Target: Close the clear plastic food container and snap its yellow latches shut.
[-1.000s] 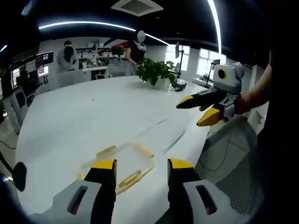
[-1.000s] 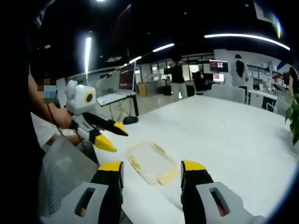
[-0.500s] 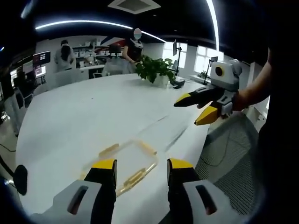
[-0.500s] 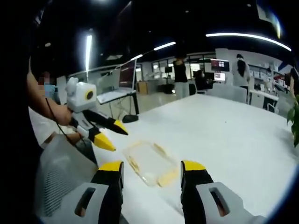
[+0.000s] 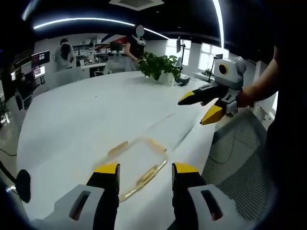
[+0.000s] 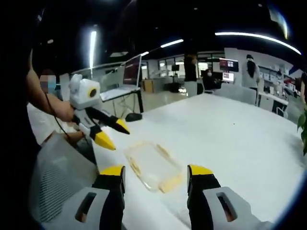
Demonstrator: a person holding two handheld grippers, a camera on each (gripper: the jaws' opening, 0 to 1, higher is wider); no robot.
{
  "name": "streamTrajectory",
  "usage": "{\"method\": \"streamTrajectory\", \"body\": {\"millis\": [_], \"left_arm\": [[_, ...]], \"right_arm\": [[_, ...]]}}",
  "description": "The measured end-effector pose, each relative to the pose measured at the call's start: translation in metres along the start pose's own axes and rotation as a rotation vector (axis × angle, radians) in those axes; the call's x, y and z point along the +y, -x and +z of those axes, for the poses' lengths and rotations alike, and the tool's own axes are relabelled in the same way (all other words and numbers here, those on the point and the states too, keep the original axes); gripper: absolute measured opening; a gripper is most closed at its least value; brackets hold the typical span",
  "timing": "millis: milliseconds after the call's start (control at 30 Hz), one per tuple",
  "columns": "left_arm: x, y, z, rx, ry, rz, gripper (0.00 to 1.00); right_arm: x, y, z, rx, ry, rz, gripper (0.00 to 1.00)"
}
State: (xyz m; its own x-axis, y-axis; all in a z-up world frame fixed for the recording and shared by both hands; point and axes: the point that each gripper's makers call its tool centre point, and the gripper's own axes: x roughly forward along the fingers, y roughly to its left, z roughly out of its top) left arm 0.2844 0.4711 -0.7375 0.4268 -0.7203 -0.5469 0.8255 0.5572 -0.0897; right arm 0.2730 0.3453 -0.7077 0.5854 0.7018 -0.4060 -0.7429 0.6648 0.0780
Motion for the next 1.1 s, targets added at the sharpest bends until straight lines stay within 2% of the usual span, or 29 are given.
{"method": "streamTrajectory", "body": {"millis": [1100], "left_arm": [[0.036,-0.006,-0.024,0.091,-0.049,-0.051,0.42]], "right_arm": [[-0.011,-0.038,-0.018,0.112,0.049,0.0,0.47]]}}
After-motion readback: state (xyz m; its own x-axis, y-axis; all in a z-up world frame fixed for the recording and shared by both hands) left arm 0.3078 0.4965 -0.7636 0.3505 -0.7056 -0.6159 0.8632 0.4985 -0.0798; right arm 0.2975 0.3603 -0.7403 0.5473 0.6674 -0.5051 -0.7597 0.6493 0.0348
